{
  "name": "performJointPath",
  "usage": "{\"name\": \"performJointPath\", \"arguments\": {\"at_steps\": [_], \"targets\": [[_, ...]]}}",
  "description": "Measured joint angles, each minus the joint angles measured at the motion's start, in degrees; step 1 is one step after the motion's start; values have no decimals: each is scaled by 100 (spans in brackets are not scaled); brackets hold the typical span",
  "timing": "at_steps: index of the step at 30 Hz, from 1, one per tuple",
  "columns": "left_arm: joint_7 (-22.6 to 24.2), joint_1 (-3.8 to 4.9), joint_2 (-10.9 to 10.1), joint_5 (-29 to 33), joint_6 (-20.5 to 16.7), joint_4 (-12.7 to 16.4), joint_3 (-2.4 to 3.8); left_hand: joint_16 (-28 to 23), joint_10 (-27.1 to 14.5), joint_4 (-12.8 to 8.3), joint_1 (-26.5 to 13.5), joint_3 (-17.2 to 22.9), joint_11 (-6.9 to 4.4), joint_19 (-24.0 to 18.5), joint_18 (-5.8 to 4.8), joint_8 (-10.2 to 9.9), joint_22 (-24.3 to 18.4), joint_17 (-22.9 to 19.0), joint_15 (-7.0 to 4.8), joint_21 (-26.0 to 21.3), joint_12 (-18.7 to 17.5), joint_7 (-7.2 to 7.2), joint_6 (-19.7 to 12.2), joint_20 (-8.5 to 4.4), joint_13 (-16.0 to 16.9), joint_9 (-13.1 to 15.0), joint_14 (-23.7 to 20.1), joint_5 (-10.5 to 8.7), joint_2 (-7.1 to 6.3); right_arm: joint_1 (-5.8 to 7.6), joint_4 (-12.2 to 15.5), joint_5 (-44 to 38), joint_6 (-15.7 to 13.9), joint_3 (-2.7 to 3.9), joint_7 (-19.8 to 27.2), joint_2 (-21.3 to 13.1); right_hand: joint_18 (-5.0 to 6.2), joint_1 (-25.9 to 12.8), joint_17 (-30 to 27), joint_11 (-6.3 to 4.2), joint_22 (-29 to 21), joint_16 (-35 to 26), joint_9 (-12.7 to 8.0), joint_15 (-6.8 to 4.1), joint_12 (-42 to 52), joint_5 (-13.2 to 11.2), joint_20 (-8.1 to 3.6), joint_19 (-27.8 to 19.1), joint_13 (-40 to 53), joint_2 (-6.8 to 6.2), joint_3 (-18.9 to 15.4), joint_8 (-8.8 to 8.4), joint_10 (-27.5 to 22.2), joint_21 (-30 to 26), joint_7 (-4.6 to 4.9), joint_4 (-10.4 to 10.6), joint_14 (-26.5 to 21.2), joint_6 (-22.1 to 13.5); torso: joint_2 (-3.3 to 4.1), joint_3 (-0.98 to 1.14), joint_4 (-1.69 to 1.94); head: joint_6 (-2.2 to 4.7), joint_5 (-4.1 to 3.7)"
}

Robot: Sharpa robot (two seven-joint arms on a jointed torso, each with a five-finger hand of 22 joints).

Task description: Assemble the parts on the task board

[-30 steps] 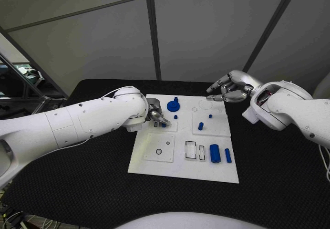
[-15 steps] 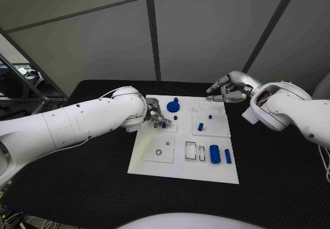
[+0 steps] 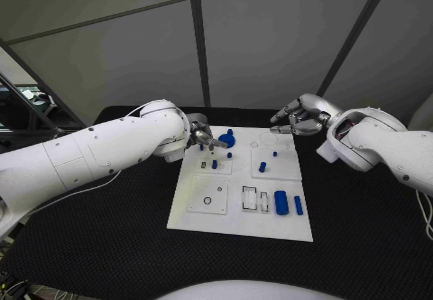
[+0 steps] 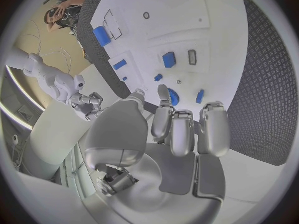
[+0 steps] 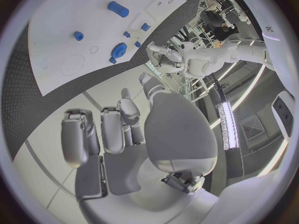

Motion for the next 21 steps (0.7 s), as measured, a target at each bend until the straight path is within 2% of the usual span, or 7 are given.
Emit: {"name": "performJointPath", "arguments": {"at_steps": [2,5,7,9,10,14,21], "targets": [[0,60,1,4,45,-86,40,-100,13,-23,205,23,20,-117,-1,-142,-91,0,2,-114,-190,67,-85,30,0,-118,2,3,45,0,-6,0,0,0,0,0,0,0,0,0,0,0,0,0,0,0,0,0,0,0,0,0,0,0,0,0,0,0,0,0,1,-6,-2],[2,223,66,10,159,-412,80,-206,-66,-24,377,-14,106,-220,-1,-460,-255,0,76,-248,-394,165,-282,107,0,-448,-11,67,71,0,-13,-1,0,0,-1,1,0,0,0,0,0,0,0,0,0,0,0,0,0,0,0,0,0,0,0,0,0,0,0,3,5,-12,-4],[13,348,164,11,253,-724,77,-211,-64,-25,425,-62,146,-231,-1,-594,-288,0,100,-266,-454,184,-300,117,0,-656,14,67,108,0,-15,-1,0,0,-1,6,0,0,0,0,0,0,0,0,0,0,0,0,0,0,0,0,0,0,0,0,0,0,0,5,7,-12,2],[28,430,246,11,328,-946,26,-211,-64,-22,440,-105,147,-247,-1,-678,-304,0,118,-301,-454,184,-300,134,0,-803,6,67,120,0,-18,-1,-1,-1,-2,12,0,0,0,0,0,0,0,0,0,0,0,0,0,0,0,0,0,0,0,0,0,0,0,8,6,-2,15],[42,467,314,11,382,-1105,-28,-211,-64,-22,463,-105,147,-247,-1,-702,-305,0,125,-311,-454,185,-300,134,0,-856,0,67,99,0,-18,-1,-1,-1,-3,15,0,0,0,0,0,0,0,0,0,0,0,0,0,0,0,0,0,0,0,0,0,0,0,8,4,4,17],[84,517,525,13,568,-1558,-174,-211,-85,-22,483,-105,167,-247,-1,-703,-305,0,125,-311,-454,207,-318,134,0,-945,0,67,121,0,-16,-1,-1,-1,-4,21,0,0,0,0,0,0,5,0,0,0,0,0,1,0,0,0,0,0,0,0,0,0,7,8,-7,10,20],[139,555,790,19,828,-2068,-292,-188,-65,-22,506,-136,187,-243,-1,-703,-280,0,125,-311,-454,227,-298,137,0,-1033,0,67,143,0,-8,-2,-3,0,-7,20,0,0,-8,0,0,0,4,0,0,22,0,0,1,0,0,0,0,0,0,0,0,0,21,4,-9,4,11]]}}
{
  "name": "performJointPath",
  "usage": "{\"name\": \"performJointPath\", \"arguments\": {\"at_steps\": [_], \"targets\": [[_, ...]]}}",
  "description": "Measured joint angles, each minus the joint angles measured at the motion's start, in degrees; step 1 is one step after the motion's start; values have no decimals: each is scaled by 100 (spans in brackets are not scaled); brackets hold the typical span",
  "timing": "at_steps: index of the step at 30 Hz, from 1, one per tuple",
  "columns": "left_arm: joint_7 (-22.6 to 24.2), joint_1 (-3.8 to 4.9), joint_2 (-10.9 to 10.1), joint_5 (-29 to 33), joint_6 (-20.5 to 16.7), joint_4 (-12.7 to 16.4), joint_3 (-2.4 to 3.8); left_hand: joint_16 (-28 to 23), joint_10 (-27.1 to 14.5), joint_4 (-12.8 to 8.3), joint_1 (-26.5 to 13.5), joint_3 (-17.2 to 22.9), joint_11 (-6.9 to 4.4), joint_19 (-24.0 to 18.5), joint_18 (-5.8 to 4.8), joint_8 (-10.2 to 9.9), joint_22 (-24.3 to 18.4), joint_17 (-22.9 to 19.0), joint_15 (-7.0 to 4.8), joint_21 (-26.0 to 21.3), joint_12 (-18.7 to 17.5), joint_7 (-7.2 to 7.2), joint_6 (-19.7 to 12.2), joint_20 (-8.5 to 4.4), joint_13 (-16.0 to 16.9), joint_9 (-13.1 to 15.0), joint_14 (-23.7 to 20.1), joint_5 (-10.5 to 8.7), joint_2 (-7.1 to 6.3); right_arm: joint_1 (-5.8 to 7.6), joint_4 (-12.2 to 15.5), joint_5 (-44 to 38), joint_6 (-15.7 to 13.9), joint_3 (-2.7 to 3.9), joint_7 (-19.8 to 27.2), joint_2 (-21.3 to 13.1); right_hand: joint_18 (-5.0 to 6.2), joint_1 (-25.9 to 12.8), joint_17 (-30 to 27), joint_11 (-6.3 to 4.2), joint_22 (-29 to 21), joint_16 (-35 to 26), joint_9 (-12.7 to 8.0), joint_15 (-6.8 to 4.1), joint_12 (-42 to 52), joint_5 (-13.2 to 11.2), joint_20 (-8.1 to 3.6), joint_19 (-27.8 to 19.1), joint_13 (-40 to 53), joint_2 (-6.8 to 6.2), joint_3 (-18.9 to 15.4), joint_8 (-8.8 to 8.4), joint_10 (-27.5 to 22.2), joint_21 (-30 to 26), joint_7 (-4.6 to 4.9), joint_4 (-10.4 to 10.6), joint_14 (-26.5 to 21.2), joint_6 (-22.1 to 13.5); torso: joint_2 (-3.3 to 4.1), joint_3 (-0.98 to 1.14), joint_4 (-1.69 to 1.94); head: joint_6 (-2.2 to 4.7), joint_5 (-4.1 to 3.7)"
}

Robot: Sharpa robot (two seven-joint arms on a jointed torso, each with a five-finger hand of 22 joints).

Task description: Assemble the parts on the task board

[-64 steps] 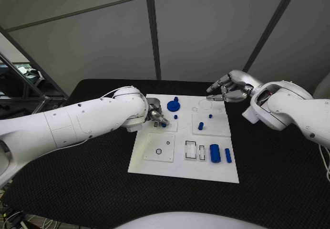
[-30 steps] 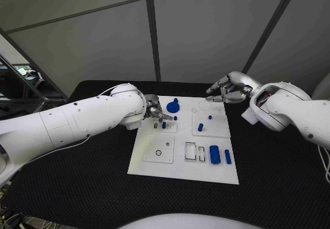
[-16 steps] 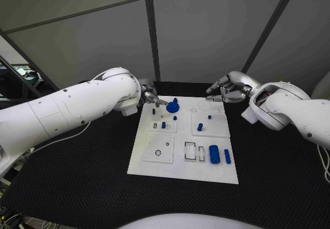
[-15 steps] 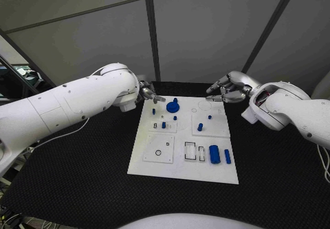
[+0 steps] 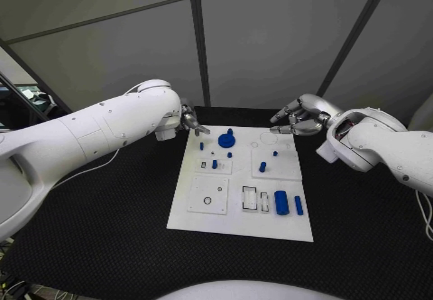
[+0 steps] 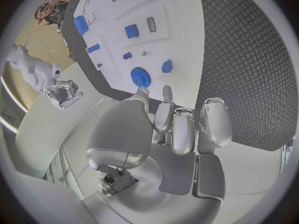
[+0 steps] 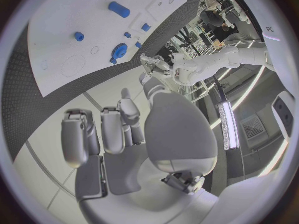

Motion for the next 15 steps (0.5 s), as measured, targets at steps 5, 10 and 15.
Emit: {"name": "performJointPath", "arguments": {"at_steps": [5,10,15], "targets": [[18,0,127,-4,115,-252,-48,34,0,17,0,-17,0,19,0,0,18,0,0,0,0,20,20,19,0,-21,0,0,0,0,5,0,0,0,-2,0,0,0,-5,0,0,0,0,0,0,0,0,0,0,0,0,0,0,0,0,0,0,0,4,-1,0,-15,-1],[56,-11,218,-56,176,-384,-71,34,0,24,-46,-89,0,19,0,0,36,0,0,0,0,-1,42,19,0,-93,0,0,46,0,5,-4,0,0,-3,9,0,0,-5,0,0,0,-1,0,0,0,0,0,-1,0,0,0,0,0,0,0,0,0,4,-1,1,-26,5],[103,-26,276,-108,259,-440,-89,67,0,30,-69,-113,0,19,1,0,46,0,0,0,0,18,63,19,0,-122,0,-24,69,0,0,-6,0,0,-4,25,0,0,-4,0,0,0,-1,0,0,0,0,0,-5,0,0,0,0,0,0,0,0,0,2,-1,1,-41,16]]}}
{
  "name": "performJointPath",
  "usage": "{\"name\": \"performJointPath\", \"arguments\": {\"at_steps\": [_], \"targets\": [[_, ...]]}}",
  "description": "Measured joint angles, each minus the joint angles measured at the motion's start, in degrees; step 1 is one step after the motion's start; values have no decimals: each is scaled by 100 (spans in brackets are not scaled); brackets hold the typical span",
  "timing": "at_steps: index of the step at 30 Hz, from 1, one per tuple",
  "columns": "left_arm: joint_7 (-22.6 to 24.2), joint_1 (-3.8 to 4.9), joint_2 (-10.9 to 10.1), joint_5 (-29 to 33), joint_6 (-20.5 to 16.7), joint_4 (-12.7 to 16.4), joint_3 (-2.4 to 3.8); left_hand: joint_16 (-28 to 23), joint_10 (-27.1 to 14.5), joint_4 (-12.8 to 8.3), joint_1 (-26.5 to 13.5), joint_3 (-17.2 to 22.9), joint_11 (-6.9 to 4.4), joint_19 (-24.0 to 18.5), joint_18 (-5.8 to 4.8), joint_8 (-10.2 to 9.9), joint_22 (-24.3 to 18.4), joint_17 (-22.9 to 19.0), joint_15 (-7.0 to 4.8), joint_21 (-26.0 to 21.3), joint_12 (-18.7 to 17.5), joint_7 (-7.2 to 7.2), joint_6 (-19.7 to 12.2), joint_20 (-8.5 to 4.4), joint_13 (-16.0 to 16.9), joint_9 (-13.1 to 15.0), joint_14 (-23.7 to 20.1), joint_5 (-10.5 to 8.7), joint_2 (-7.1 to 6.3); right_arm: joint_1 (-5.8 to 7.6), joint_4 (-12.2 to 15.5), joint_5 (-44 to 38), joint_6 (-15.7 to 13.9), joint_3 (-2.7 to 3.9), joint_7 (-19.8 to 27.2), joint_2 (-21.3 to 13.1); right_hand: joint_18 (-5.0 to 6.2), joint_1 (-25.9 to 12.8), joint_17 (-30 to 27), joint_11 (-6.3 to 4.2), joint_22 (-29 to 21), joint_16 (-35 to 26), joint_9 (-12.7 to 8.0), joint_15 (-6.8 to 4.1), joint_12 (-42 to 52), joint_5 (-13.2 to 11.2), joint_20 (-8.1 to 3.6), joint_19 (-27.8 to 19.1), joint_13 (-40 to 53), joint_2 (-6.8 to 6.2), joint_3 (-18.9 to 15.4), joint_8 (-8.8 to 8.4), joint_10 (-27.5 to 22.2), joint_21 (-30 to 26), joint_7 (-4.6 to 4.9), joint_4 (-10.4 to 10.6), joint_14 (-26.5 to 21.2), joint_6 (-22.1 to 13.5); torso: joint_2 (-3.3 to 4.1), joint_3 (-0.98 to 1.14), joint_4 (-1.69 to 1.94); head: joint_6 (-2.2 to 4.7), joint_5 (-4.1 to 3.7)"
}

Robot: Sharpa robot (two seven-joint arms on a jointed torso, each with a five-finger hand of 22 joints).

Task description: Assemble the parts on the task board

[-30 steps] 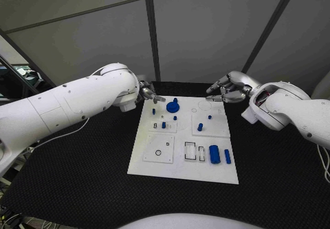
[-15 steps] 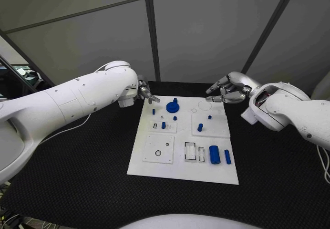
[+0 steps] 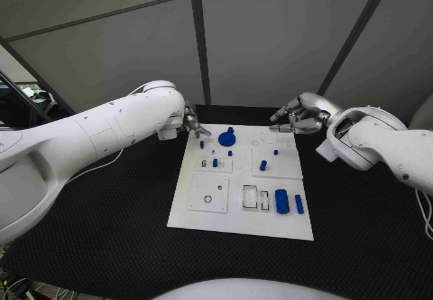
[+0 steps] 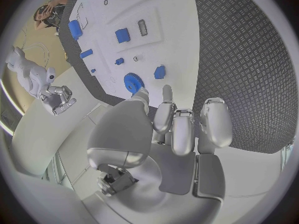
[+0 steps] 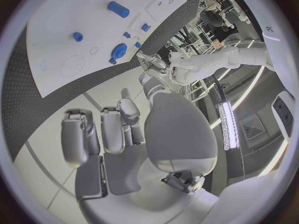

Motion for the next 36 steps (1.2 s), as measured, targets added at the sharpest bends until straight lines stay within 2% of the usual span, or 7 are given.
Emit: {"name": "performJointPath", "arguments": {"at_steps": [12,18,23,36], "targets": [[99,-33,28,-66,195,-74,-69,33,0,-6,-30,-6,0,21,0,0,25,0,0,2,0,-32,31,20,0,-31,0,0,30,0,-8,-5,1,0,-1,7,0,0,0,0,0,0,-1,0,0,0,0,0,1,0,0,0,0,0,0,0,0,0,-9,3,4,-10,12],[120,-44,41,-77,269,-100,-77,33,0,-22,-13,-22,0,20,0,0,37,0,0,23,0,-23,64,20,0,-54,0,0,47,0,-8,-7,1,0,-2,7,0,0,0,0,0,0,-1,0,0,-1,0,0,1,0,0,0,0,0,0,0,0,0,-9,3,4,-7,19],[143,-51,65,-83,321,-137,-80,55,0,-38,72,-38,0,20,0,0,37,0,0,23,0,-52,93,20,1,-81,0,1,132,0,-9,-9,1,1,-3,7,0,0,0,0,0,0,-1,0,0,-1,0,0,1,0,0,0,0,0,0,0,0,0,-9,3,4,-6,17],[212,-89,103,-88,392,-172,-99,55,0,-70,161,-5,0,20,0,1,43,0,0,23,0,-52,134,20,2,-120,0,1,221,0,-18,-11,2,1,-5,17,0,0,0,0,0,0,4,0,0,28,0,0,2,0,18,0,0,0,0,17,0,0,-8,2,4,-16,4]]}}
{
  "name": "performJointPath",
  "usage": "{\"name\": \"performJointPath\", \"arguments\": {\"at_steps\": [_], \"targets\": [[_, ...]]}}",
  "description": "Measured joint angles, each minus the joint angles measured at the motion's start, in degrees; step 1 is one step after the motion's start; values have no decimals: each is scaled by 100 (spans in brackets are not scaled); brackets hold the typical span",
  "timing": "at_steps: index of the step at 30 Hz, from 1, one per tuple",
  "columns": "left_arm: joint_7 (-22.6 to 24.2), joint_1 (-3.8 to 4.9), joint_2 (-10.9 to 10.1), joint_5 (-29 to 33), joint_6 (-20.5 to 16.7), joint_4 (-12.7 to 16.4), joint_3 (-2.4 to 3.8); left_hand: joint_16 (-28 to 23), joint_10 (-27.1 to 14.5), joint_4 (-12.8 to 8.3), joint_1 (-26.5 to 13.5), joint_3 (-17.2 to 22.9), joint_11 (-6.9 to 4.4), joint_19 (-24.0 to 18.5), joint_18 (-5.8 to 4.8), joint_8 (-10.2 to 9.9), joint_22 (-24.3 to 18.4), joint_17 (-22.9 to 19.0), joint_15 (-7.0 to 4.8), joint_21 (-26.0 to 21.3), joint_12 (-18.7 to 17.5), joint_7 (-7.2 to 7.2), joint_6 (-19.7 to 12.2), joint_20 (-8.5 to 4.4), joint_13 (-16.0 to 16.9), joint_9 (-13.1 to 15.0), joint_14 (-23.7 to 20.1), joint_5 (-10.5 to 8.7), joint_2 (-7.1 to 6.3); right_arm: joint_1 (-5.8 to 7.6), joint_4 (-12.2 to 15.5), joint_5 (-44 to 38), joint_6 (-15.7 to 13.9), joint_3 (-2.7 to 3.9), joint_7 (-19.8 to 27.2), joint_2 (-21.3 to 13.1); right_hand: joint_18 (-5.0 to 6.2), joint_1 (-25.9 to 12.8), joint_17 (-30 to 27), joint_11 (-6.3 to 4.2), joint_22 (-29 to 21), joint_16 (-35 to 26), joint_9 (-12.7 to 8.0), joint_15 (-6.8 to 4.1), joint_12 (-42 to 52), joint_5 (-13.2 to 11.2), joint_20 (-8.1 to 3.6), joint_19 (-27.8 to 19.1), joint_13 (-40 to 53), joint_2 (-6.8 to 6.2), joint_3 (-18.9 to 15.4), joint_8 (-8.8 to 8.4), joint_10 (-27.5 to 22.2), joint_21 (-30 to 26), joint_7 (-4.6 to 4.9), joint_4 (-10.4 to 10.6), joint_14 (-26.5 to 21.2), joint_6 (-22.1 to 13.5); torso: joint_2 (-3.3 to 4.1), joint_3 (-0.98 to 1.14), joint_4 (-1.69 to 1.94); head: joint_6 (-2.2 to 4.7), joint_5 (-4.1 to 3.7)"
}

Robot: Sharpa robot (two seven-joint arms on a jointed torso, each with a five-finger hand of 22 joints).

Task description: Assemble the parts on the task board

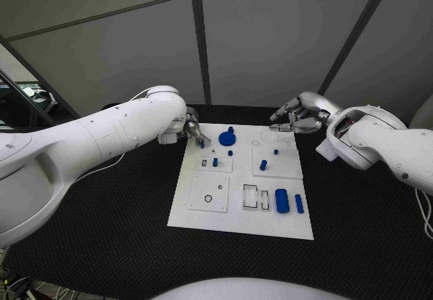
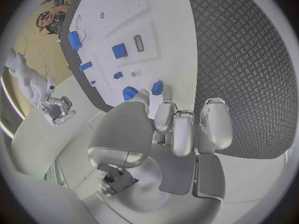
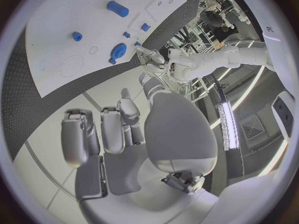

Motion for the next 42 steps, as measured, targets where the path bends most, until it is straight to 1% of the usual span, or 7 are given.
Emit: {"name": "performJointPath", "arguments": {"at_steps": [12,18,23,29,32,36,42], "targets": [[40,-4,8,27,-13,-5,-2,23,0,-307,437,174,-2,22,0,47,24,0,1,0,-6,-50,50,-22,15,-14,0,15,268,0,-18,-1,1,0,-3,12,0,0,0,0,0,0,-1,0,0,0,0,0,0,0,0,0,0,0,0,0,0,0,-1,0,-1,-19,-2],[72,-4,4,87,-69,-4,-2,23,-14,-802,819,517,-26,42,0,47,50,0,13,0,-40,-38,15,-42,12,40,-7,671,415,0,-27,-2,1,0,-5,16,0,0,0,0,0,0,-1,-2,0,0,0,0,1,0,0,0,0,0,0,0,-2,0,-1,1,-2,-24,6],[95,-4,-25,200,-124,13,-2,44,-14,-842,830,525,-26,42,0,208,59,0,22,0,-50,-28,-15,-42,9,95,0,1049,405,0,-36,-2,2,0,-6,17,0,0,1,0,0,0,-1,-21,0,0,0,0,1,0,0,0,0,0,0,0,-21,0,-1,2,-2,-27,7],[114,-10,-122,359,-168,126,-2,44,-14,-761,751,792,-26,42,0,312,74,0,22,0,-50,-46,-78,-42,9,95,0,287,484,0,-52,-3,5,0,-9,20,0,0,0,0,0,0,-2,-21,0,0,0,0,1,0,0,0,0,0,0,0,-21,0,-5,2,-2,-27,16],[117,-10,-223,420,-183,260,-2,44,-14,-689,671,942,-26,42,0,355,81,0,22,0,-51,-36,-89,-42,-4,127,0,259,546,0,-60,-3,8,0,-11,20,0,0,0,0,0,0,-2,-21,0,2,0,0,1,0,1,0,0,0,0,-2,-21,0,-8,4,3,-32,21],[115,-10,-453,527,-224,571,-2,44,4,-750,425,1196,-44,42,0,386,94,0,22,0,-51,-28,-97,-42,-8,841,1,259,410,0,-70,-3,13,0,-12,21,0,0,0,0,0,0,-2,-21,0,34,0,0,1,0,16,0,0,0,0,-17,-21,0,-10,4,8,-32,27],[91,-10,-785,660,-332,1102,-3,87,25,-957,227,1562,-66,42,0,445,147,0,22,0,45,-28,-96,-42,-1,961,1,245,333,0,-80,-3,19,0,-15,16,0,0,0,0,0,0,-2,-21,0,34,0,0,1,0,16,0,0,0,0,-17,-21,0,-15,4,21,-46,40]]}}
